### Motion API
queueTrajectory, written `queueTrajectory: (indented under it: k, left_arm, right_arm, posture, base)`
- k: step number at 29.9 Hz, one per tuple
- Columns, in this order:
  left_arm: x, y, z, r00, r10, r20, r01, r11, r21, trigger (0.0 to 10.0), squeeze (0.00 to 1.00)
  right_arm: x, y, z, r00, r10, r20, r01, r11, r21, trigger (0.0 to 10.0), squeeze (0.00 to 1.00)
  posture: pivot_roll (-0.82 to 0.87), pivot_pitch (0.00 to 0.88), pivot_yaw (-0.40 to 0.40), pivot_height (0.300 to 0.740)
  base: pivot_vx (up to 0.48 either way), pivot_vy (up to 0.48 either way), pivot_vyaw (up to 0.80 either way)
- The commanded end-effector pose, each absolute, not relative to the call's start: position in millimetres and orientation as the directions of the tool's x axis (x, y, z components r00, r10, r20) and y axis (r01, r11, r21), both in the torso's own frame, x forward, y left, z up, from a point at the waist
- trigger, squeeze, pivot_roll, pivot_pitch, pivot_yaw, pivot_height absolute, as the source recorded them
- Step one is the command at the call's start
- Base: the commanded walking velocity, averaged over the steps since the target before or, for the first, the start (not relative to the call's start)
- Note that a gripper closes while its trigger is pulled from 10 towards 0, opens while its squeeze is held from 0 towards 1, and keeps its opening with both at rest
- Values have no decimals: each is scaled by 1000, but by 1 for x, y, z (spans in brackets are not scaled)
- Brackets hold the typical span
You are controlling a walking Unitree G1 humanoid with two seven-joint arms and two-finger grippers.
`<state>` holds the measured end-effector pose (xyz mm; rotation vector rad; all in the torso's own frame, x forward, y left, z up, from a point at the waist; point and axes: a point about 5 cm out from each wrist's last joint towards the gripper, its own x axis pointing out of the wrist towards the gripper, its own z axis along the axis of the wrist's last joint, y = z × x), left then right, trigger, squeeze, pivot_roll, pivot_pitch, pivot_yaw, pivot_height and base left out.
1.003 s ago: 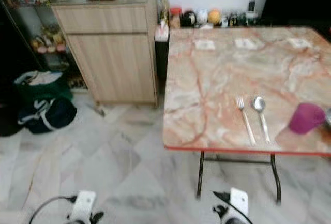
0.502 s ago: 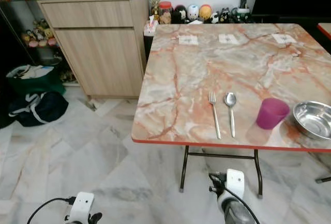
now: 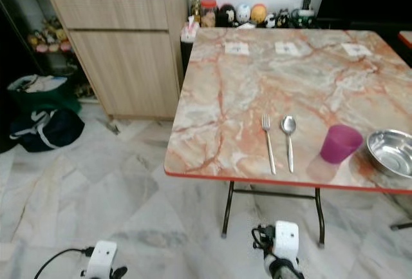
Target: Setting the table
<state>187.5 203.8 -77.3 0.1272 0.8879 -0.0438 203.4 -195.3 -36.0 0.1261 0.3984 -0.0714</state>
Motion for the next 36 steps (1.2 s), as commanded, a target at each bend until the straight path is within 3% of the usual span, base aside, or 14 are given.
queueTrajectory:
  k: [1, 7, 11, 21, 36]
  left_arm:
    - [184, 206, -79, 622, 19, -783, 91, 991, 96, 10000, 0]
    - [182, 205, -80, 618, 17, -786, 93, 991, 94, 10000, 0]
    - [181, 204, -80, 617, 15, -787, 95, 991, 93, 10000, 0]
    - [187, 210, -76, 634, 40, -772, 51, 994, 93, 10000, 0]
    - [184, 210, -78, 625, 40, -780, 43, 995, 85, 10000, 0]
  right_arm:
    - [211, -198, -13, 961, -43, -271, 62, 996, 59, 10000, 0]
    - [204, -192, 23, 991, -8, -130, 11, 1000, 20, 10000, 0]
    - [208, -199, 40, 996, -56, -74, 58, 998, 15, 10000, 0]
    - [274, -212, 96, 991, -122, 54, 118, 990, 75, 10000, 0]
    - [278, -197, 95, 998, -61, -3, 61, 992, 112, 10000, 0]
  posture:
    - [-84, 35, -35, 740]
    - [-87, 26, -42, 740]
    - [-94, 19, -36, 740]
    - [-76, 32, -32, 740]
    - [-78, 48, -27, 740]
  base:
    - [0, 0, 0]
    - [0, 0, 0]
    - [0, 0, 0]
    - [0, 0, 0]
    - [116, 0, 0]
